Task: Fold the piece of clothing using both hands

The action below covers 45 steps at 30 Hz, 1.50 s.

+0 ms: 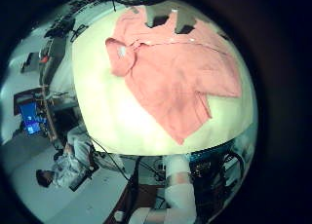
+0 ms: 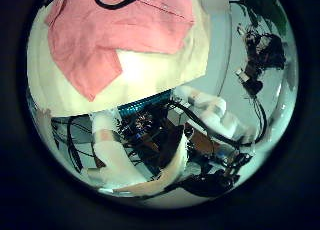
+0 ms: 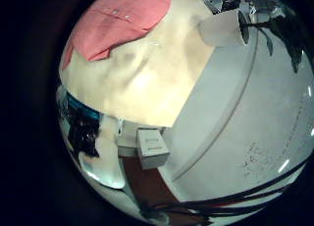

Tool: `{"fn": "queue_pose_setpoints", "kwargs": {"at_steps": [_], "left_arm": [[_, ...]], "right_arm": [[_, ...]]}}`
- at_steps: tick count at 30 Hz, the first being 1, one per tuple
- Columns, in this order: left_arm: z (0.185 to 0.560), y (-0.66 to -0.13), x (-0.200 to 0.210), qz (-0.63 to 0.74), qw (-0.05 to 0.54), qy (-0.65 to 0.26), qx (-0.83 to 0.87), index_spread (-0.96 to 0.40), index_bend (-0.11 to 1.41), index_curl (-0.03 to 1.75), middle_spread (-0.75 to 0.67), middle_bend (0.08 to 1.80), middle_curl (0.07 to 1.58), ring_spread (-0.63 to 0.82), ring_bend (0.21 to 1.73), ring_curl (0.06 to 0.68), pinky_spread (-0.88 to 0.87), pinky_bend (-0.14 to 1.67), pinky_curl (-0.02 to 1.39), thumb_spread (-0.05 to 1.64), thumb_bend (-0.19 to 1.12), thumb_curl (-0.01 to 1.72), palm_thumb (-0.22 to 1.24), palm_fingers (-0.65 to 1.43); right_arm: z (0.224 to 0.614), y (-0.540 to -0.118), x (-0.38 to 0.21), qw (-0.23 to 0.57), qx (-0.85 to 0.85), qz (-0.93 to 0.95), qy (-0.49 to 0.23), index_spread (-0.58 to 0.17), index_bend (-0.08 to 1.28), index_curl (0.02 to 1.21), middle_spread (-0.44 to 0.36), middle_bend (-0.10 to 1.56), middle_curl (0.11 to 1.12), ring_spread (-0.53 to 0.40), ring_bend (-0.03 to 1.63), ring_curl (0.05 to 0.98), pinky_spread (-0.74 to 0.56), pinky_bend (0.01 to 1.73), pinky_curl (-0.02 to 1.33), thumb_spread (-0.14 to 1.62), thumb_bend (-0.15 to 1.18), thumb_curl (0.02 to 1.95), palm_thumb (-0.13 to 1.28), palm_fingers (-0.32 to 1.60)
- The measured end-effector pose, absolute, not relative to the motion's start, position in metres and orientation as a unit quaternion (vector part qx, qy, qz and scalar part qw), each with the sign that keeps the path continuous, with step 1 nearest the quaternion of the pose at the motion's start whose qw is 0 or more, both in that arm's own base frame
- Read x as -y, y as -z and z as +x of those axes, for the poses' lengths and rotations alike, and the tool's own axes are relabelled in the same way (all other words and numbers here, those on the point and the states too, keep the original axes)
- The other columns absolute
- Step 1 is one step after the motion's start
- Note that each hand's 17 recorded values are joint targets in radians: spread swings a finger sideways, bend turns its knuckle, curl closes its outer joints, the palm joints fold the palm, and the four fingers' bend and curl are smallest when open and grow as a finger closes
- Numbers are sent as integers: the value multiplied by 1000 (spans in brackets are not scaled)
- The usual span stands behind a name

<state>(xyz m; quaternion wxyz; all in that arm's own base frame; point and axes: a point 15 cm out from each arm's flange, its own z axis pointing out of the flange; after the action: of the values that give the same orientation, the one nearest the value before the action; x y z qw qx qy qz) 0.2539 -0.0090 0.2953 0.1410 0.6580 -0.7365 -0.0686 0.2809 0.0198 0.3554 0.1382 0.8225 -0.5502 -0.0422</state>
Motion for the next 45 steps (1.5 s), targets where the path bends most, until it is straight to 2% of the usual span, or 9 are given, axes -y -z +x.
{"fn": "queue_pose_setpoints", "kwargs": {"at_steps": [9, 15, 21, 29, 37, 45], "left_arm": [[246, -300, 6, 661, 141, 68, 734, 117, 155, 280, 317, 187, 291, 527, 390, 235, 493, 234, 328, 1155, -17, 250, 134, -24], [231, -285, 10, 653, 143, 78, 740, 117, 161, 282, 308, 193, 296, 525, 389, 234, 492, 227, 325, 1159, -13, 250, 147, -13], [237, -257, 19, 642, 94, 80, 756, 116, 163, 288, 258, 212, 315, 504, 394, 233, 474, 209, 319, 1156, -11, 263, 215, 50], [240, -213, 23, 605, 69, 113, 785, 117, 166, 295, 236, 185, 317, 495, 405, 237, 465, 219, 325, 1093, -17, 282, 282, 35], [247, -186, -3, 553, 0, 190, 811, 109, 153, 287, 228, 166, 300, 472, 469, 252, 438, 280, 340, 1015, -29, 291, 294, 21], [224, -152, -14, 528, 18, 231, 817, 114, 155, 280, 228, 186, 302, 463, 493, 254, 428, 318, 345, 951, -36, 293, 250, -3]], "right_arm": [[281, -354, -20, 139, 549, 823, 45, -323, 176, 319, 89, 181, 293, 214, 209, 261, 266, 234, 331, 1409, -10, 239, 477, 112], [283, -353, -23, 134, 550, 823, 46, -326, 175, 320, 86, 181, 293, 213, 209, 262, 265, 237, 331, 1408, -9, 242, 474, 112], [287, -343, -24, 144, 553, 819, 57, -327, 175, 320, 85, 178, 292, 228, 213, 264, 264, 238, 330, 1408, -8, 244, 473, 109], [287, -336, -27, 153, 554, 816, 67, -329, 185, 328, 82, 178, 292, 251, 188, 253, 270, 246, 333, 1408, -12, 240, 455, 88], [288, -331, -28, 159, 555, 813, 71, -337, 183, 333, 76, 181, 292, 246, 189, 241, 270, 256, 334, 1413, -9, 238, 448, 81], [290, -324, -31, 166, 550, 815, 77, -336, 183, 337, 72, 182, 294, 241, 190, 233, 271, 257, 332, 1415, -9, 237, 452, 76]]}}
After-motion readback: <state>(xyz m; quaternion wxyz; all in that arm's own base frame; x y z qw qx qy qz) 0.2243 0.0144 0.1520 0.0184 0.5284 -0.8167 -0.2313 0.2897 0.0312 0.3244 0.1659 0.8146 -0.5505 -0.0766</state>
